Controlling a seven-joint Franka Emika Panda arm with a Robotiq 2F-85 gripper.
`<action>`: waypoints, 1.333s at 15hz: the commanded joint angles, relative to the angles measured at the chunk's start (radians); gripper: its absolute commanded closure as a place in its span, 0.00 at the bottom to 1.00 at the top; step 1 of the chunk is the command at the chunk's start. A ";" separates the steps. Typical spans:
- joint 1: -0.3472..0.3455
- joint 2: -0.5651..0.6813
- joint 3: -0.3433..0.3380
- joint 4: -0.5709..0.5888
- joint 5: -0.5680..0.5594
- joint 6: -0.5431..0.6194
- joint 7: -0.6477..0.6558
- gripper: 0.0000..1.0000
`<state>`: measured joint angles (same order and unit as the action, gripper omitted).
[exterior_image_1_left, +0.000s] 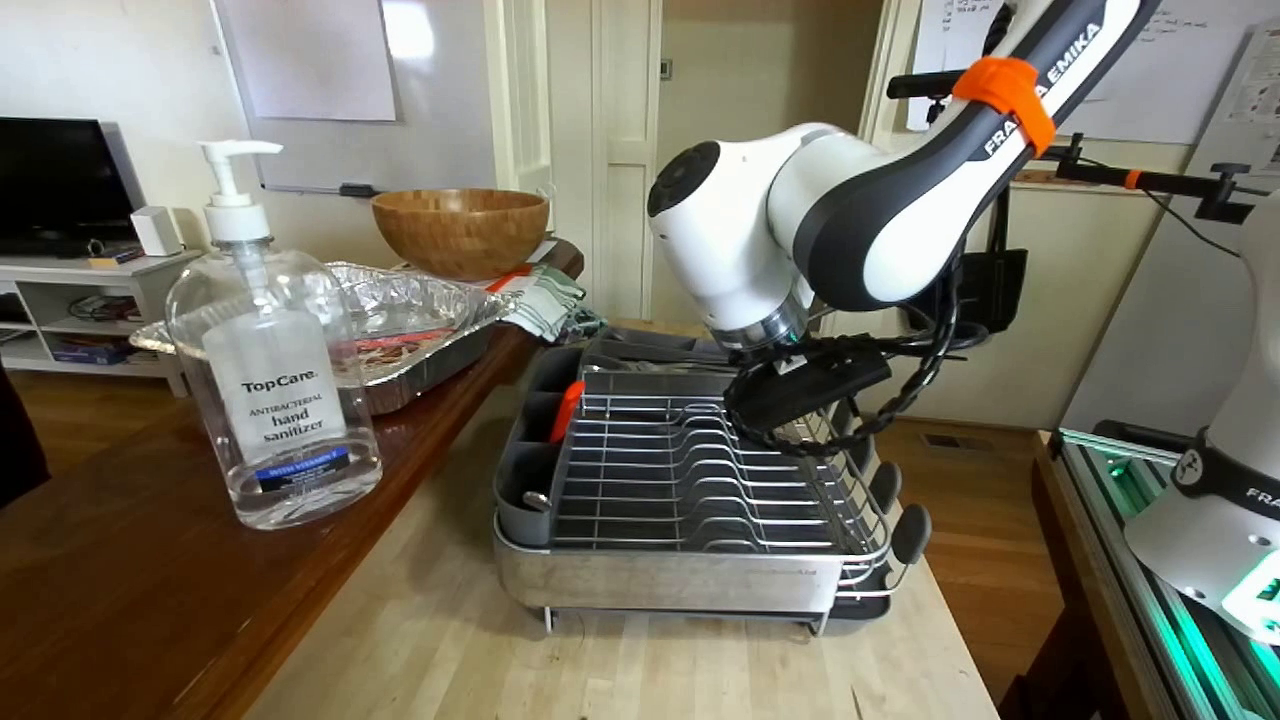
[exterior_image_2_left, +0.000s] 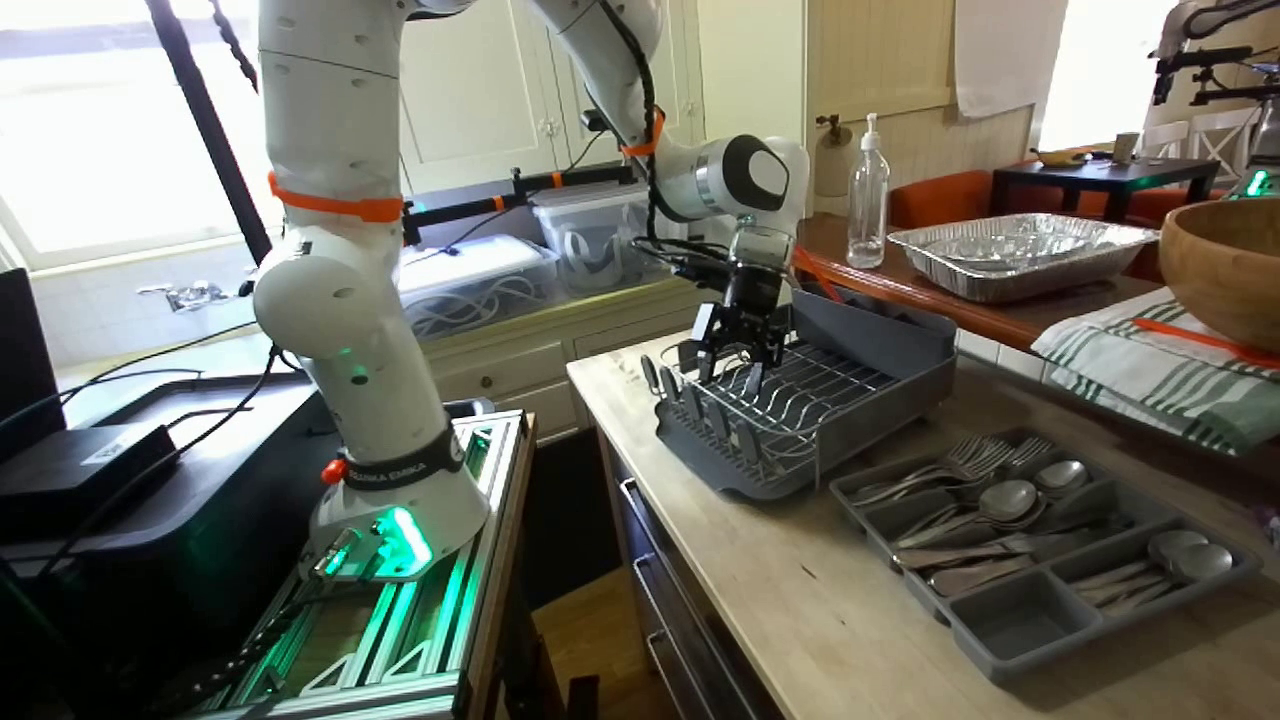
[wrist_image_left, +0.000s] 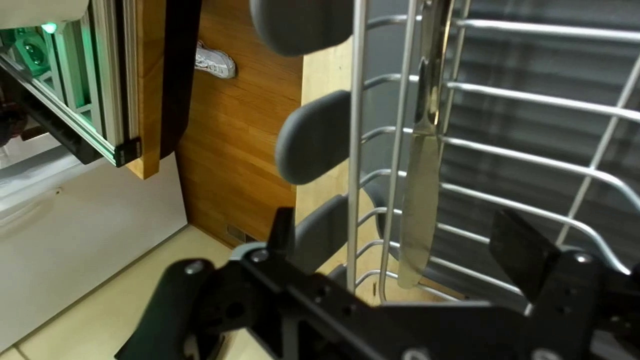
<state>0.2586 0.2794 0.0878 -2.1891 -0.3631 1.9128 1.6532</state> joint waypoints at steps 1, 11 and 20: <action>-0.005 0.008 -0.003 0.003 -0.005 0.016 0.020 0.07; -0.004 0.129 -0.021 0.107 0.005 0.035 0.012 0.17; 0.026 0.130 -0.010 0.013 0.046 0.061 0.070 0.23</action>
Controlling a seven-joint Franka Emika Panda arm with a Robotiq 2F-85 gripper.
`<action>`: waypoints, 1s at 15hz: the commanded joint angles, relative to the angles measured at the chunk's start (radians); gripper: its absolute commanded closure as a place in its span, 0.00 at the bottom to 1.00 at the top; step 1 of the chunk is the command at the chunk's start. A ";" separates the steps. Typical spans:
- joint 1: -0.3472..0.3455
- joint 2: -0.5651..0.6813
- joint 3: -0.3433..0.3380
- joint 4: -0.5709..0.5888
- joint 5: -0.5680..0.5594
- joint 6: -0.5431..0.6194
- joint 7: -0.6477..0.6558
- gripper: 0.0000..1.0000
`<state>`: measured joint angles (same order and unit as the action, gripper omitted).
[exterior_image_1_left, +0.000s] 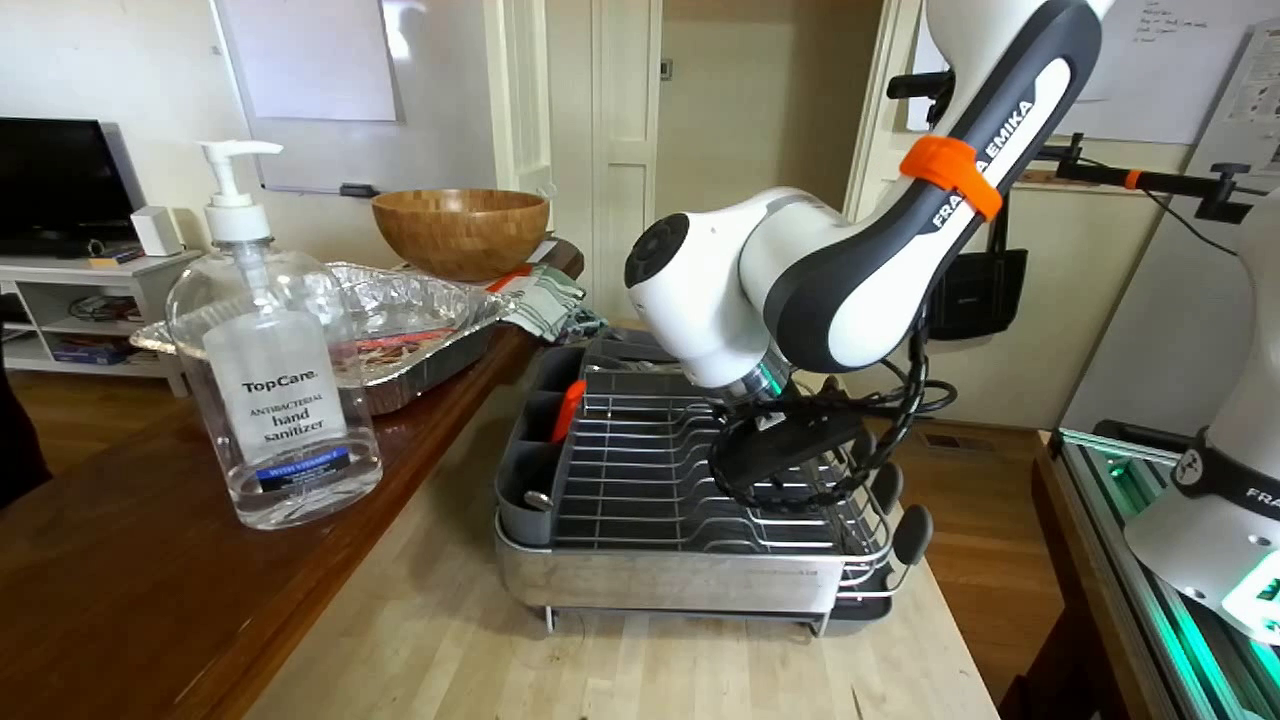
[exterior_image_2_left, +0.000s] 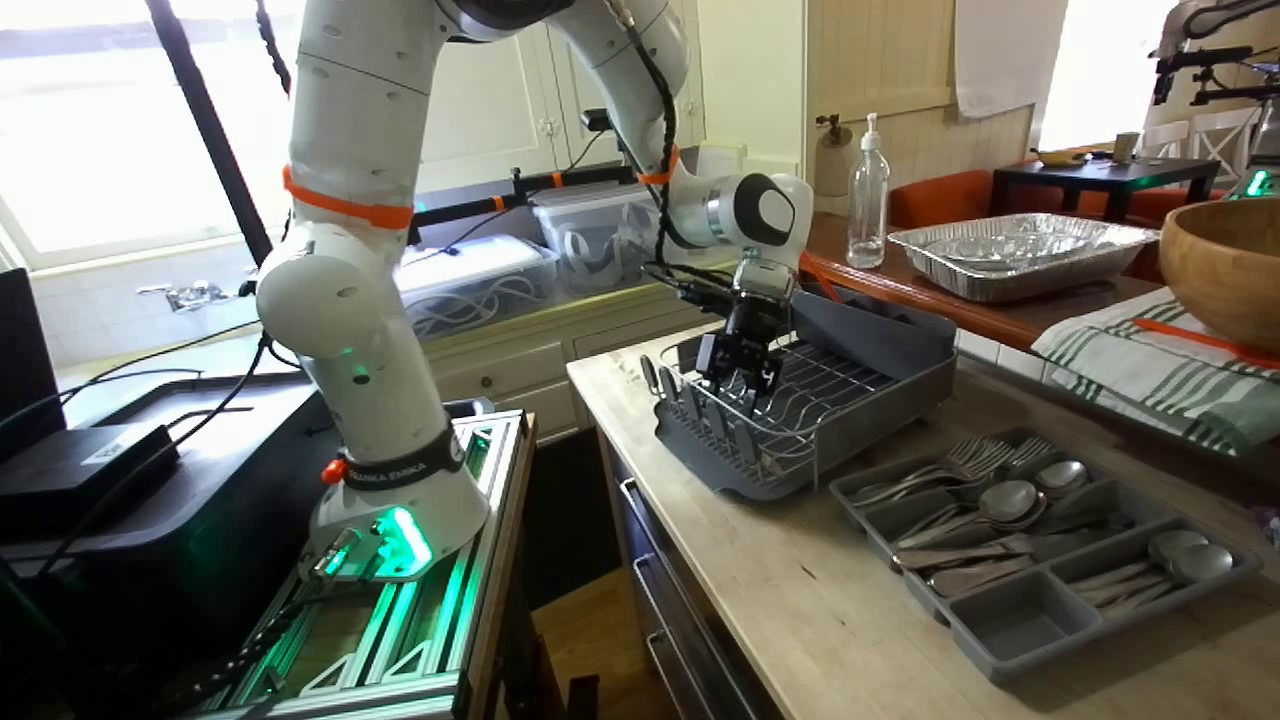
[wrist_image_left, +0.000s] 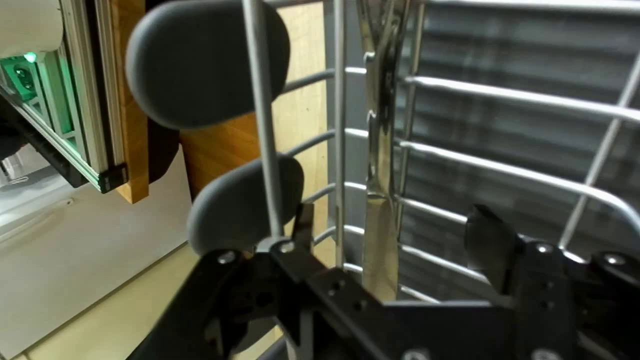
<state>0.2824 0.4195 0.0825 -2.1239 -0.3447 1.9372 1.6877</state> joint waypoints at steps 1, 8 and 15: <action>0.001 -0.007 -0.006 -0.052 0.030 0.034 0.038 0.25; -0.008 0.007 -0.027 -0.039 0.030 0.051 0.065 0.29; -0.039 0.017 -0.044 -0.042 0.069 0.066 0.049 0.42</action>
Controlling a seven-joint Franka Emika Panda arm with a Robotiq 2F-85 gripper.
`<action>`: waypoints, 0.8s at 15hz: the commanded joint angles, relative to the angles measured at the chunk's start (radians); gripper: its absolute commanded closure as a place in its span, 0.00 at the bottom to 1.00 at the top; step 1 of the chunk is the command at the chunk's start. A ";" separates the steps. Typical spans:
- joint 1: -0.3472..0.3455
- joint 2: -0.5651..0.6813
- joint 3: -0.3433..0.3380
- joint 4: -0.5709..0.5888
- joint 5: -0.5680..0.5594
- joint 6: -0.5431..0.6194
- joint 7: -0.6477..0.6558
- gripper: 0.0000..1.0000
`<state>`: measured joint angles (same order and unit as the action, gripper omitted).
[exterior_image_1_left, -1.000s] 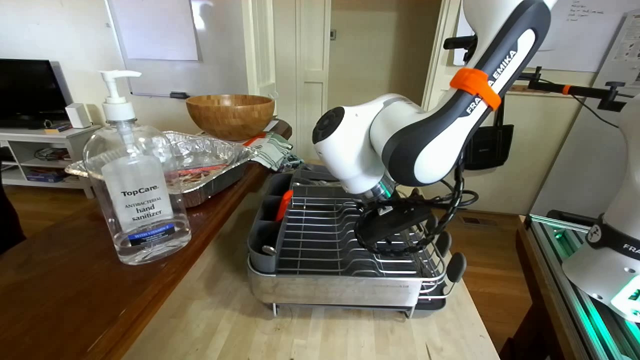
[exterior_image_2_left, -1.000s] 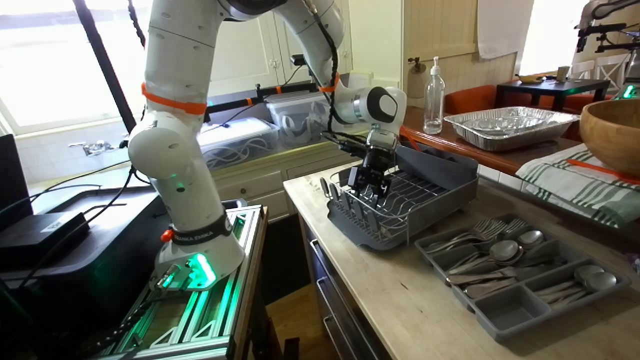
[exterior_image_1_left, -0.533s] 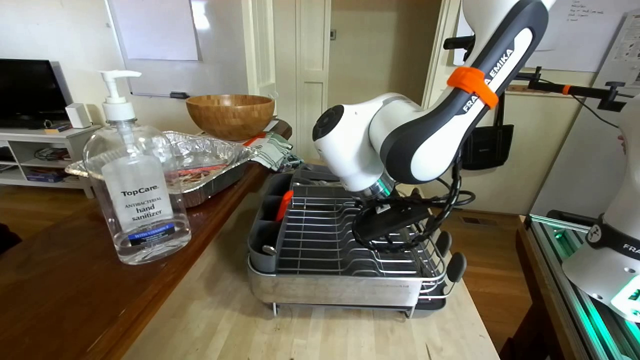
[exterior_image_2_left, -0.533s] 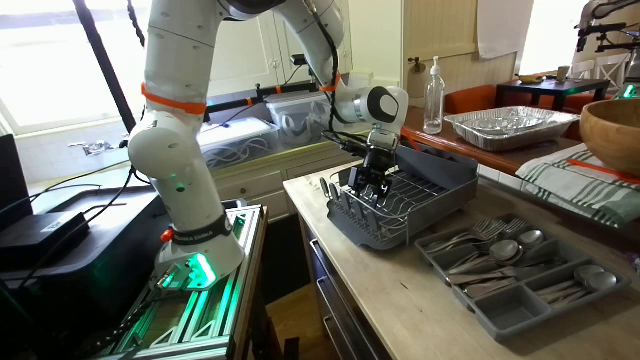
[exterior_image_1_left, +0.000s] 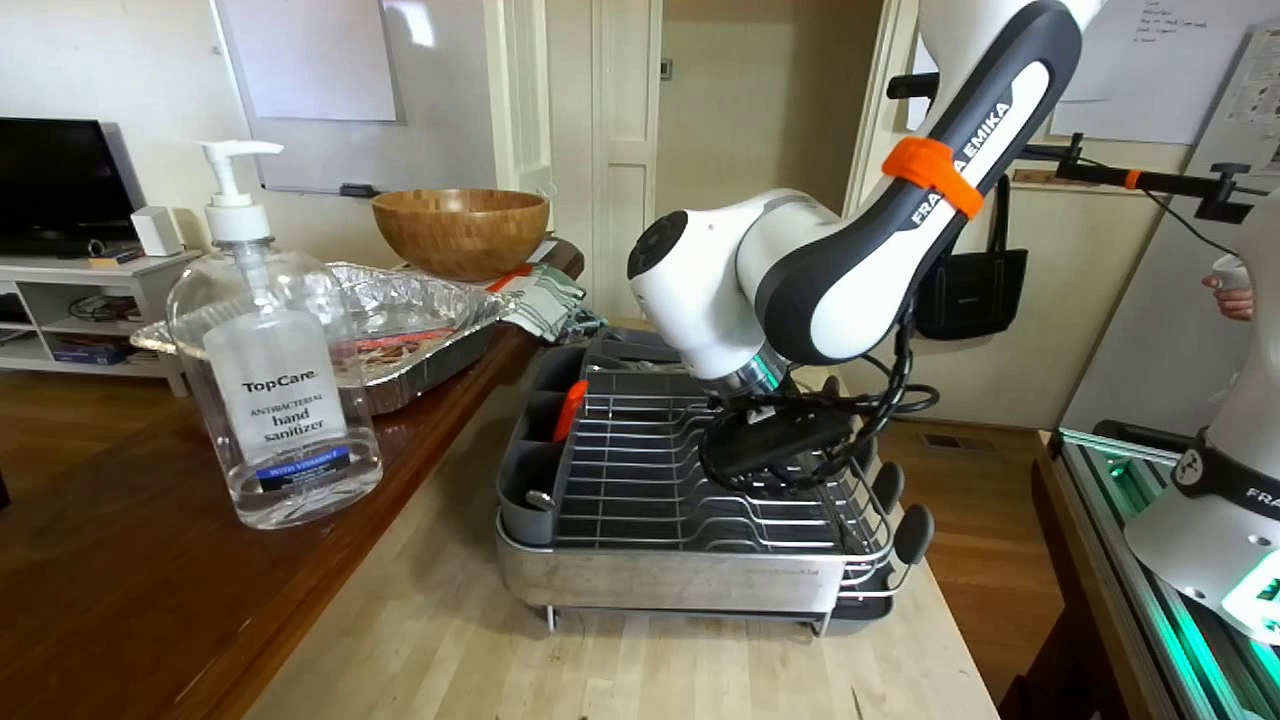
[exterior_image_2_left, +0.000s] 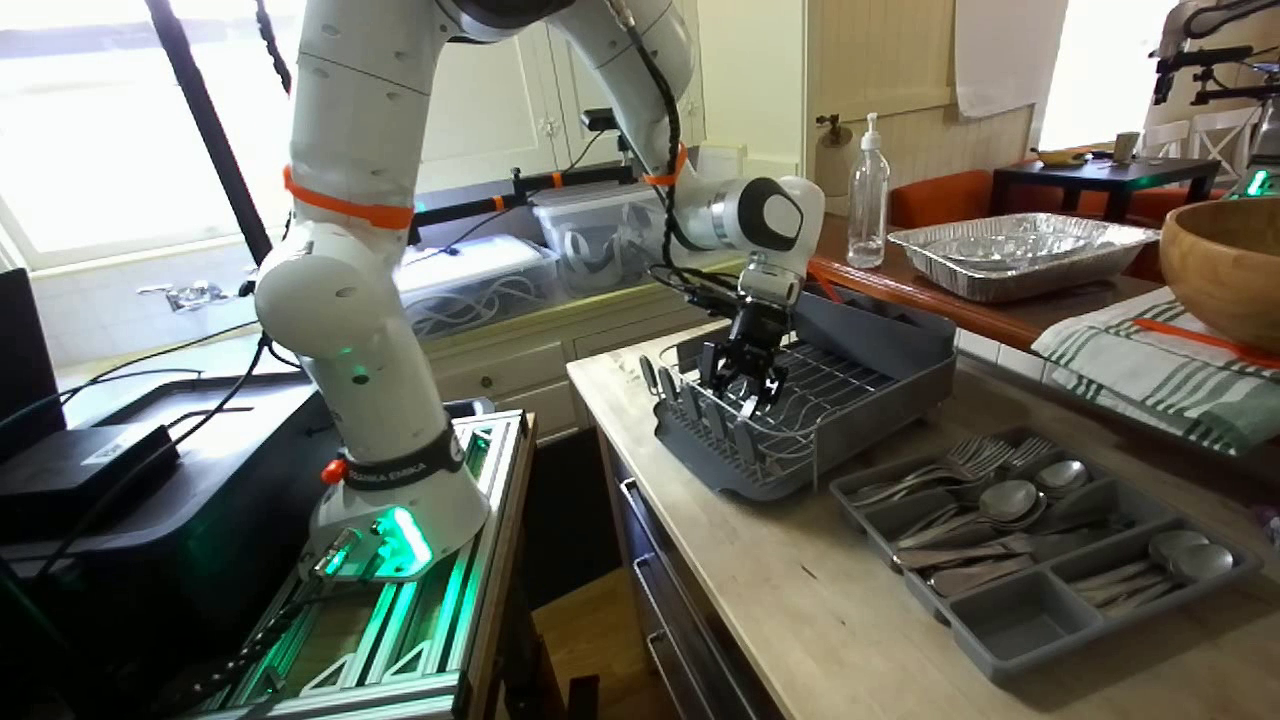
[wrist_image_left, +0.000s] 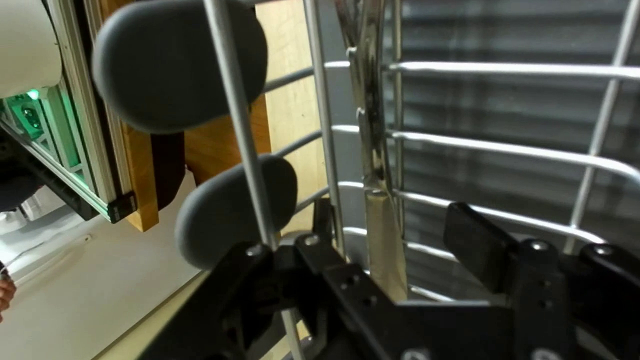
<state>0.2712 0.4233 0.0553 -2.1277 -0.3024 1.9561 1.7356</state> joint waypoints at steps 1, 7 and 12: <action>-0.030 0.018 -0.018 -0.032 0.036 0.046 0.000 0.52; -0.044 0.010 -0.021 -0.023 0.071 0.020 -0.019 0.56; -0.050 0.010 -0.021 0.007 0.082 -0.006 -0.042 0.42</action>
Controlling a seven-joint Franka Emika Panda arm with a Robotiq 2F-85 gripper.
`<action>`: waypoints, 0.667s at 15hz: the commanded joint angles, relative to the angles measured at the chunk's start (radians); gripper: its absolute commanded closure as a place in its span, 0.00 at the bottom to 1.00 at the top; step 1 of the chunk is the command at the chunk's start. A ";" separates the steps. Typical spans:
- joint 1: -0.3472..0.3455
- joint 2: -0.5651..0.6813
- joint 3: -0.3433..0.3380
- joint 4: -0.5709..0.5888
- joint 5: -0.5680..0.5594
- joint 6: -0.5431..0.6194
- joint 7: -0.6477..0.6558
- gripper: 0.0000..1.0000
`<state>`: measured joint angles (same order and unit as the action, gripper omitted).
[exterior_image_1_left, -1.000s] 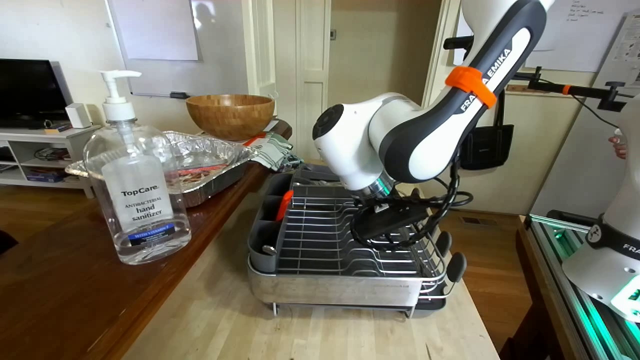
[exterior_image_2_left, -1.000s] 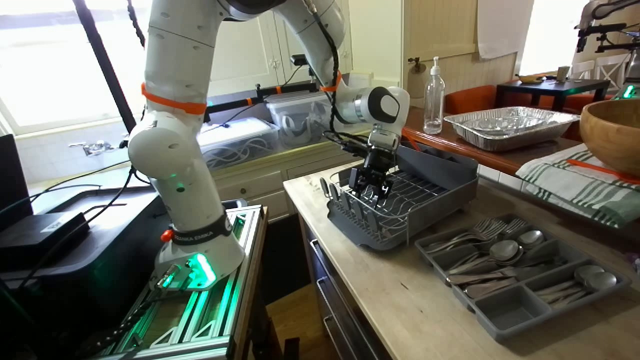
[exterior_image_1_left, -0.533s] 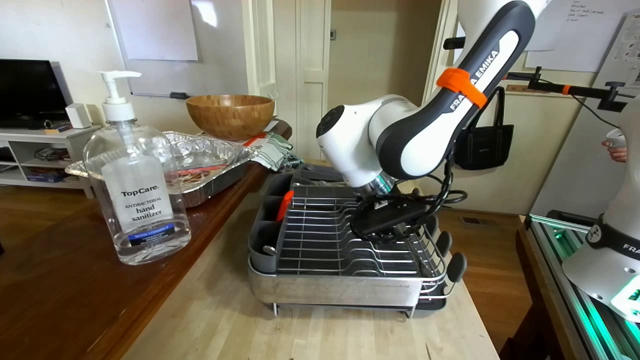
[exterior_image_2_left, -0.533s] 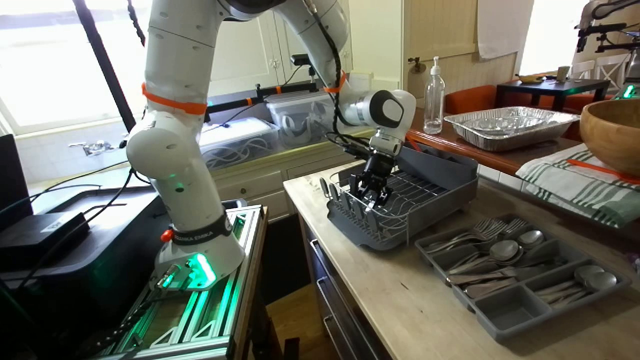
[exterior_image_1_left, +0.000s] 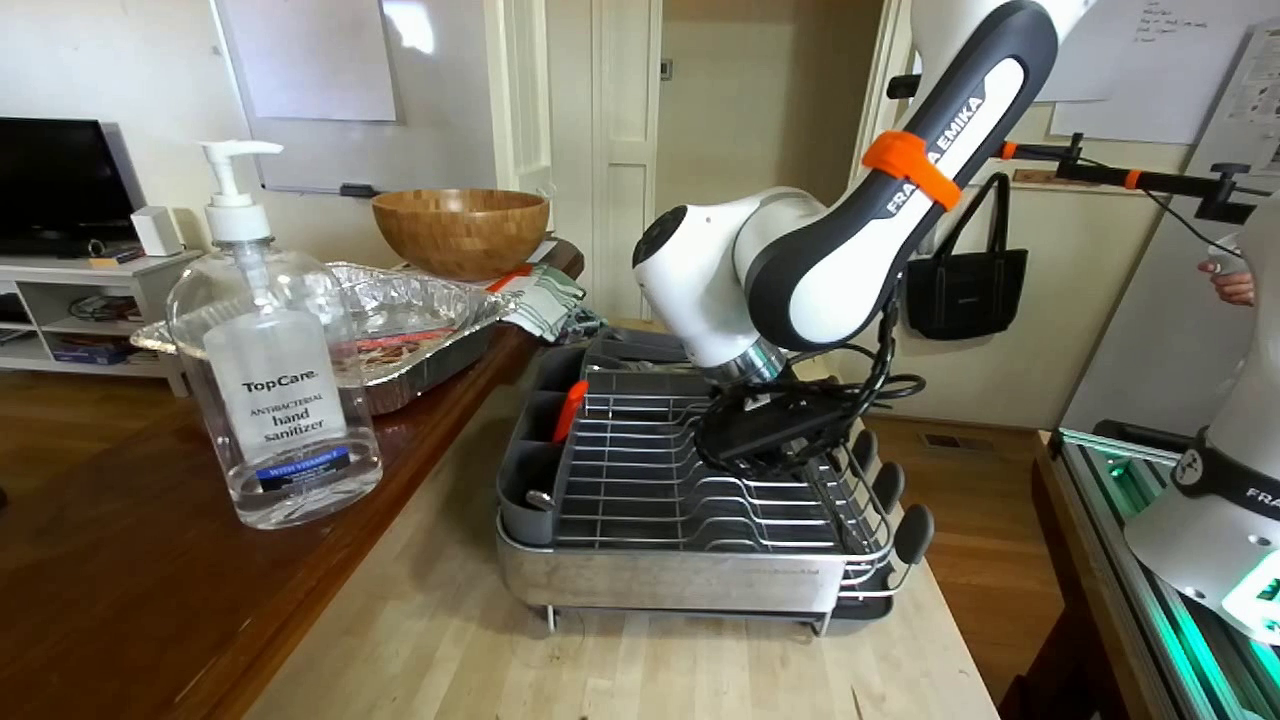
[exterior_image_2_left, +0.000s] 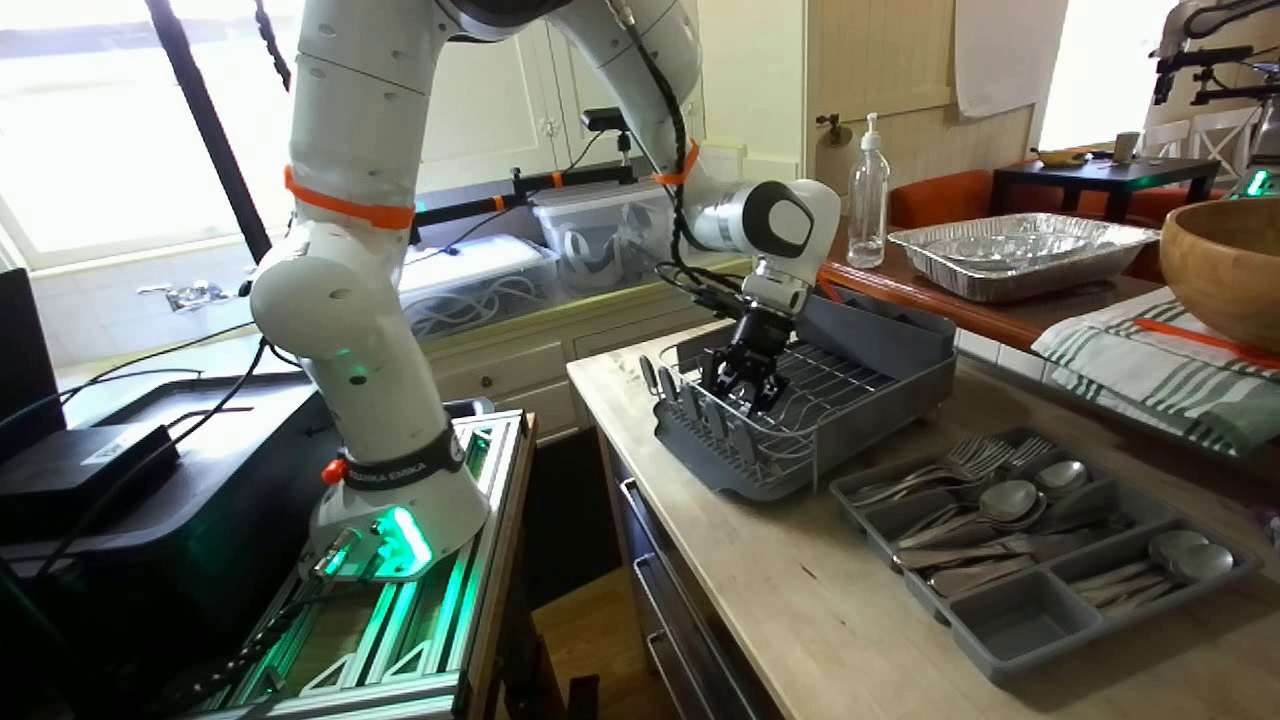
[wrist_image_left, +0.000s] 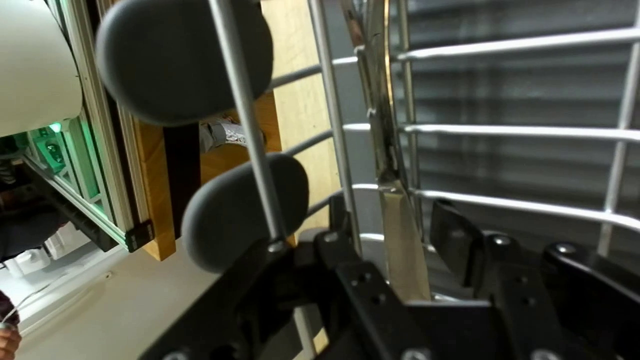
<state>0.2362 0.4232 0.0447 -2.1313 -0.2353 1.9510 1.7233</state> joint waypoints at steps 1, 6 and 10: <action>-0.016 0.014 -0.011 0.016 0.016 0.001 -0.038 0.38; -0.016 0.032 -0.012 0.045 0.023 -0.017 -0.067 0.18; -0.016 0.035 -0.012 0.056 0.027 -0.024 -0.088 0.06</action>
<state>0.2265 0.4571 0.0378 -2.0985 -0.2260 1.9552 1.6750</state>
